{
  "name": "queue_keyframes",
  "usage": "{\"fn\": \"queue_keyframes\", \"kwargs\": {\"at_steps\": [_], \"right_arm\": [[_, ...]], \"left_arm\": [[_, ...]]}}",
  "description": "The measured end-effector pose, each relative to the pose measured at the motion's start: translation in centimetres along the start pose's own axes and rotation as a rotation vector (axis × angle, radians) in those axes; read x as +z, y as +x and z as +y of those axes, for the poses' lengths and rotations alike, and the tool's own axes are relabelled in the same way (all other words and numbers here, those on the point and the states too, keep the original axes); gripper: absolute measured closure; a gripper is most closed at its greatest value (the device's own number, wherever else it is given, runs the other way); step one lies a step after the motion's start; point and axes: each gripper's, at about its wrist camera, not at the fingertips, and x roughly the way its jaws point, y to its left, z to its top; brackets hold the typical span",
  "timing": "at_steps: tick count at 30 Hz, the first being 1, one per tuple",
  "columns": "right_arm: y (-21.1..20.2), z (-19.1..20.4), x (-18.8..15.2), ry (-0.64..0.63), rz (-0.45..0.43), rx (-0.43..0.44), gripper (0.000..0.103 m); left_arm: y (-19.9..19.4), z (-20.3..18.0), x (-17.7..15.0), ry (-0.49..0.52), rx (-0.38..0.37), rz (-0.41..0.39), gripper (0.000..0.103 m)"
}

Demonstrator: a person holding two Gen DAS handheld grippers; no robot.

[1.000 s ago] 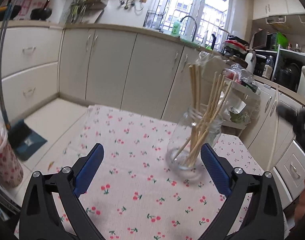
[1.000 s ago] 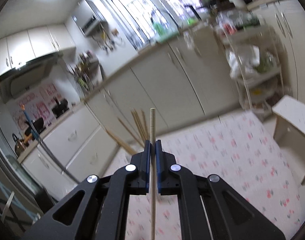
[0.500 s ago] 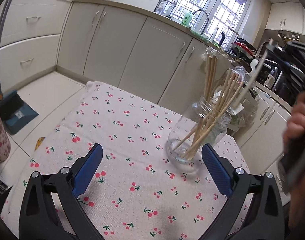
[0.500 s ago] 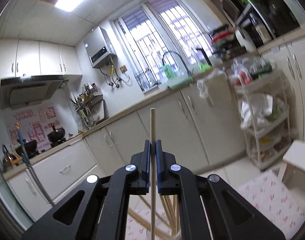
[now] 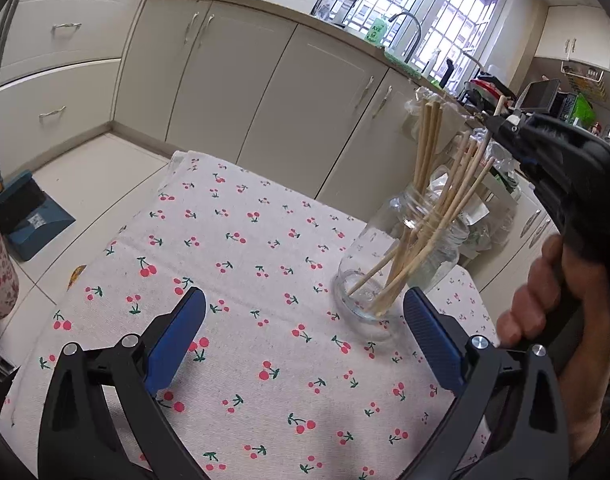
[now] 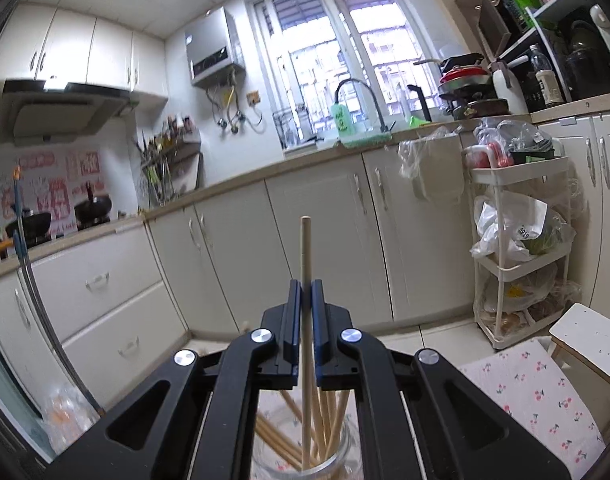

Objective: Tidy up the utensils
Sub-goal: 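Lower the right tool's stick into the jar and open it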

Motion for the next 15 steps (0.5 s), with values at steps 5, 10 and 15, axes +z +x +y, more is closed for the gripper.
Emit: {"fn": "queue_keyframes", "kwargs": {"at_steps": [5,10,15], "right_arm": [[0.4,-0.1,-1.8,-0.028,0.069,-0.015,0.097],[0.5,-0.3,-3.0,-0.046,0.114,-0.027,0.097],[0.2,-0.4,-3.0,-0.059,0.144,-0.034,0.09]], "left_arm": [[0.5,-0.3,-0.1,0.008,0.02,0.024,0.008],[1.0,-0.4,-0.1,0.017,0.035,0.051,0.008],[1.5,-0.7,-0.2,0.029,0.053,0.076,0.008]]}}
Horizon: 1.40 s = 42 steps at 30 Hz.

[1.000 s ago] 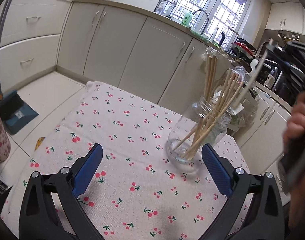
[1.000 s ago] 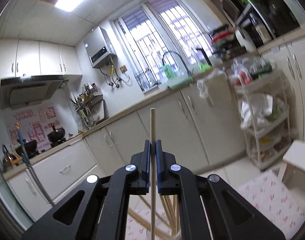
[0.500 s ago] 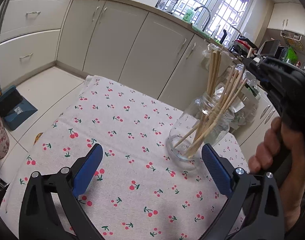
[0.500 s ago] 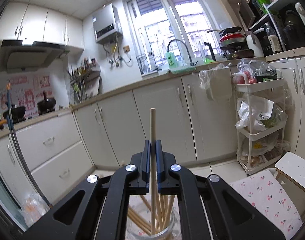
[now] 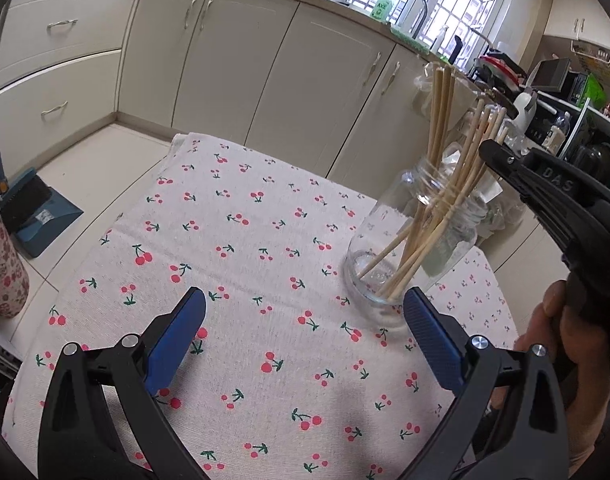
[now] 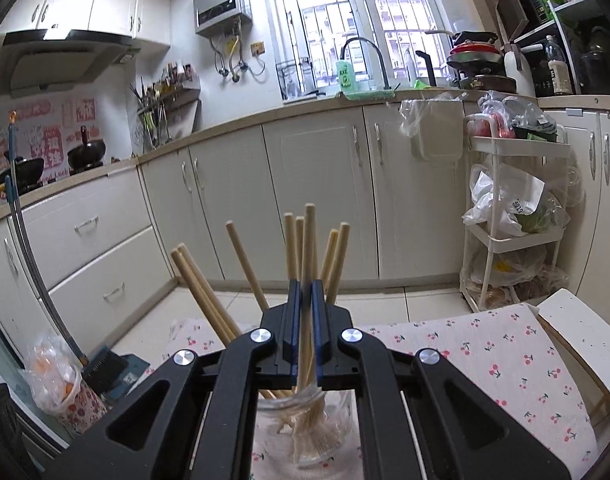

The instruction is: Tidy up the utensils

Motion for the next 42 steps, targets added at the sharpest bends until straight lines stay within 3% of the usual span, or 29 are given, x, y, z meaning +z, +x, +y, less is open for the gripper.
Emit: {"fn": "queue_keyframes", "kwargs": {"at_steps": [5,7,11,15,19,22,25,31,37,42], "right_arm": [[-3.0,-1.0,0.2,0.013,-0.002,-0.014,0.072],[-4.8,-1.4,0.0,0.021,0.023,-0.025,0.06],[-10.0,-2.2,-1.3,0.023,0.119,-0.051,0.044],[-15.1,-2.7,-2.8,0.027,0.229,-0.077,0.028],[-20.1,-2.5,-3.8,0.058,0.315,-0.085,0.022],[-24.2,-1.6,-3.6,0.072,0.311,-0.082,0.018],[-28.6,0.1,-2.8,0.072,0.28,-0.083,0.015],[-35.7,2.9,-2.2,0.058,0.269,-0.088,0.009],[-41.5,4.0,-4.2,0.082,0.286,-0.071,0.008],[-44.3,3.4,-5.0,0.132,0.288,-0.085,0.008]], "left_arm": [[0.5,-0.3,0.0,0.015,0.022,0.028,0.008],[0.6,-0.5,-0.1,0.03,0.026,0.039,0.008],[0.1,-1.0,-0.2,0.081,0.051,0.087,0.008],[-4.3,-1.3,-0.6,0.101,0.055,0.109,0.008],[-11.7,-2.5,-0.3,0.161,0.074,0.056,0.008],[-16.6,-3.4,-0.2,0.203,0.162,0.025,0.008],[-20.9,-3.8,-0.4,0.215,0.191,0.049,0.008],[-30.5,-4.9,-2.7,0.227,0.257,0.018,0.008],[-37.2,-4.7,-5.7,0.169,0.245,0.06,0.008],[-40.7,-5.9,-8.1,0.214,0.231,0.05,0.008]]}}
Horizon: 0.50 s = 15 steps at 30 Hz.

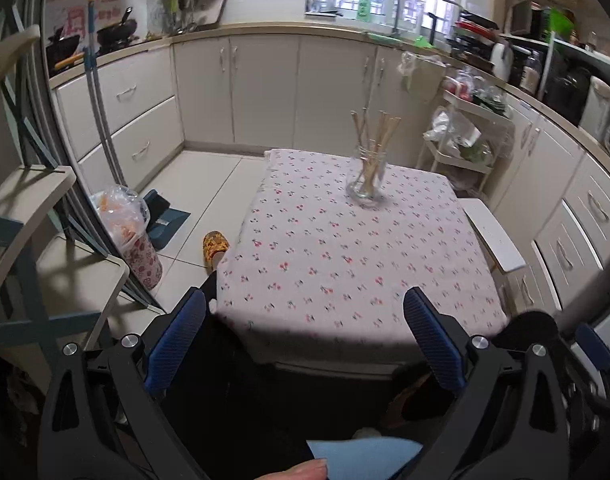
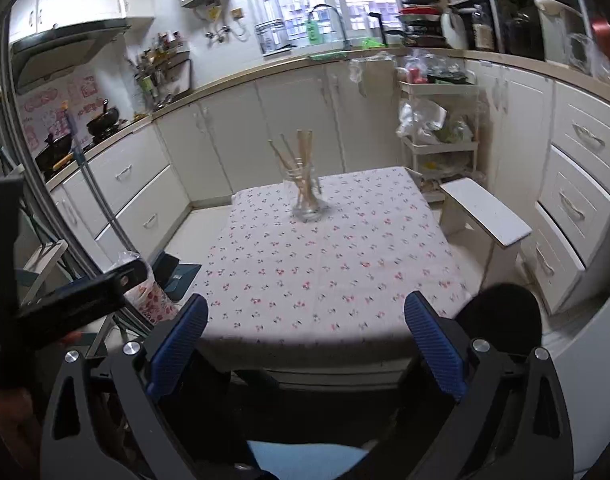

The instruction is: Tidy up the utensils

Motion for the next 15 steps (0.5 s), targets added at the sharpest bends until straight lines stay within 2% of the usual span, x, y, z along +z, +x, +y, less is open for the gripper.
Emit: {"fn": "queue_keyframes", "kwargs": {"at_steps": [4,8,15], "right_arm": [[-1.9,0.1,0.3,0.005,-0.053,-0.006,0.008],[-2.8,0.7,0.4,-0.02,-0.08,-0.002,0.008],[-3.9,1.5,0.6,-0.054,-0.12,0.009,0.008]], "left_arm": [[-2.2,-0.7,-0.5,0.03,-0.019,-0.03,0.008],[-2.6,-0.6,-0.1,0.007,-0.025,-0.046,0.008],[-4.3,-0.9,0.0,0.049,-0.02,-0.102,0.008]]}}
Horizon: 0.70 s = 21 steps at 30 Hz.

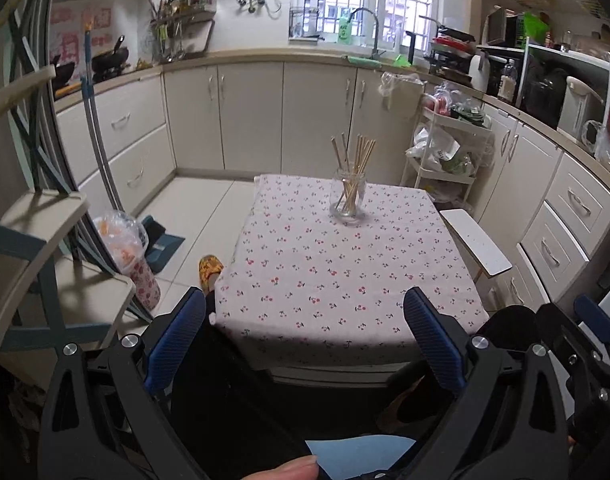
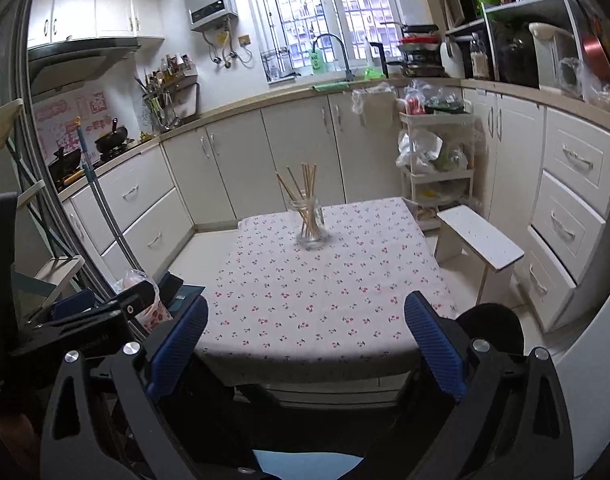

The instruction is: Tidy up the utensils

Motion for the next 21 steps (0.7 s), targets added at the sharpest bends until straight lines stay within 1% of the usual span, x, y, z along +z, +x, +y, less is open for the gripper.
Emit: {"fn": "queue_keyframes", "kwargs": {"at_steps": [4,8,10,11,13,16,19,21], "right_arm": [[-0.4,-0.2,0.3,0.006,-0.017,-0.007,0.008],[-0.5,0.0,0.5,-0.002,-0.02,-0.002,0.008],[-0.6,0.1,0.5,-0.007,-0.019,0.003,0.008],[-0.6,0.1,0.5,-0.01,-0.02,0.004,0.008],[-0.7,0.2,0.5,-0.013,-0.024,0.007,0.007],[-0.8,0.2,0.5,-0.009,-0.026,0.011,0.007],[-0.8,0.4,0.6,-0.017,-0.028,0.016,0.007],[-0.8,0.3,0.5,-0.017,-0.023,0.017,0.007]], "left_arm": [[-0.7,0.6,0.3,-0.019,-0.001,-0.027,0.008],[-0.8,0.7,0.5,-0.02,-0.008,-0.027,0.008],[-0.8,0.6,0.5,0.0,-0.016,-0.018,0.008],[-0.8,0.5,0.4,0.014,-0.007,-0.017,0.008],[-1.0,0.2,0.4,0.05,0.06,-0.028,0.008],[-1.6,0.3,0.5,0.053,0.1,-0.052,0.008],[-2.0,0.8,0.7,0.024,0.09,-0.068,0.008],[-2.3,1.0,0.6,0.009,0.062,-0.073,0.008]]}}
